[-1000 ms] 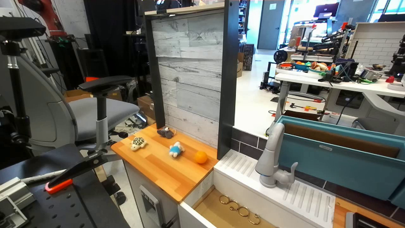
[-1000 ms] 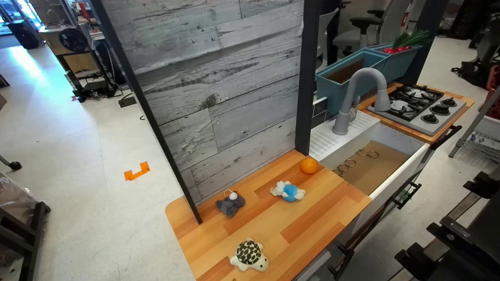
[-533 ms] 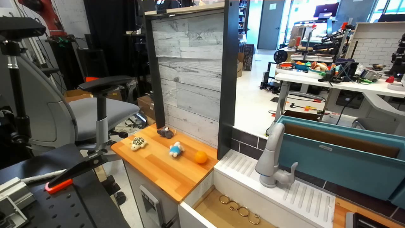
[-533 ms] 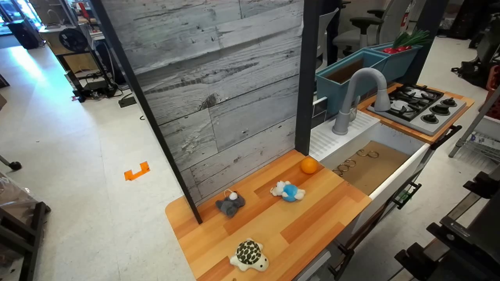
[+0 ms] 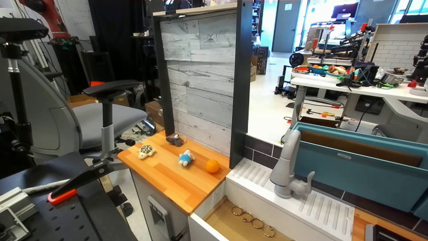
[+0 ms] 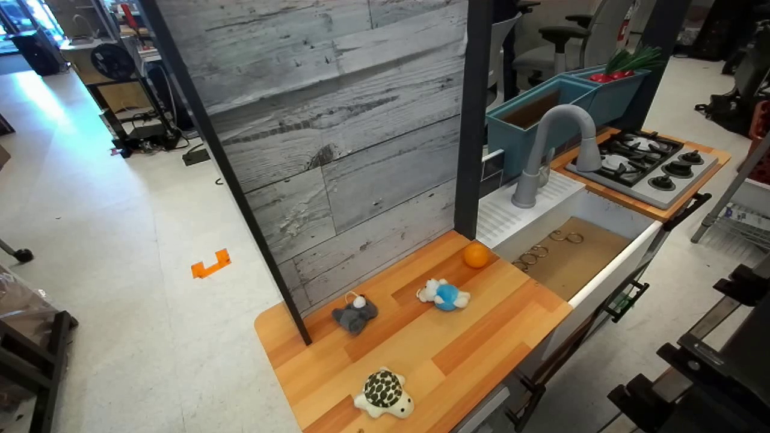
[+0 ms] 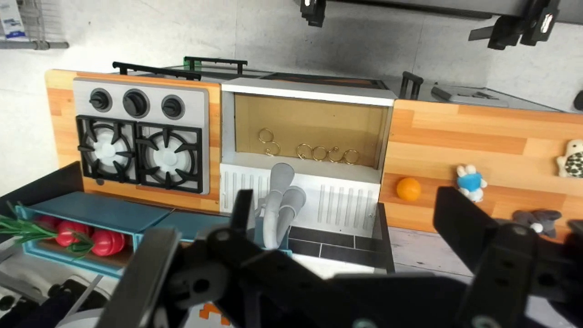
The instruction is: Move the tap nozzle to the left
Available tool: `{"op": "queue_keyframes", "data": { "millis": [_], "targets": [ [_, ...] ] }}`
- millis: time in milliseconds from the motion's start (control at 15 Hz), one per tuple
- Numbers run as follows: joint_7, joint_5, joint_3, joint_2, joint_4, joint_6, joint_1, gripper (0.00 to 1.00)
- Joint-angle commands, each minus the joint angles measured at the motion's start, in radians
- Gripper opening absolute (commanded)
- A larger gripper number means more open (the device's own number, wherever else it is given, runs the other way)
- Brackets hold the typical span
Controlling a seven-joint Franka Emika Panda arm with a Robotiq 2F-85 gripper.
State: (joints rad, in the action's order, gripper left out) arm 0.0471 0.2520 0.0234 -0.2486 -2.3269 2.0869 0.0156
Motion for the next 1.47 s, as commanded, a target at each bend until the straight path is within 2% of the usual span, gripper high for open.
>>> {"op": "queue_keyframes", "data": {
  "millis": [0,267,600,933,1200,1400],
  "targets": [
    [-0.007,-0.006,-0.02,0.16,0.073,0.02,0.009,1.0],
    [-0.018,-0.042,-0.047,0.321,0.122,0.042,0.015,1.0],
    [-0.032,-0.031,-0.08,0.513,0.169,0.222,0.026,1.0],
    [-0.117,-0.003,-0.128,0.69,0.193,0.505,0.019,1.0],
    [-0.179,0.024,-0.202,0.784,0.176,0.753,-0.015,1.0],
    [-0.179,0.006,-0.246,0.849,0.187,0.846,-0.043,1.0]
  ]
}}
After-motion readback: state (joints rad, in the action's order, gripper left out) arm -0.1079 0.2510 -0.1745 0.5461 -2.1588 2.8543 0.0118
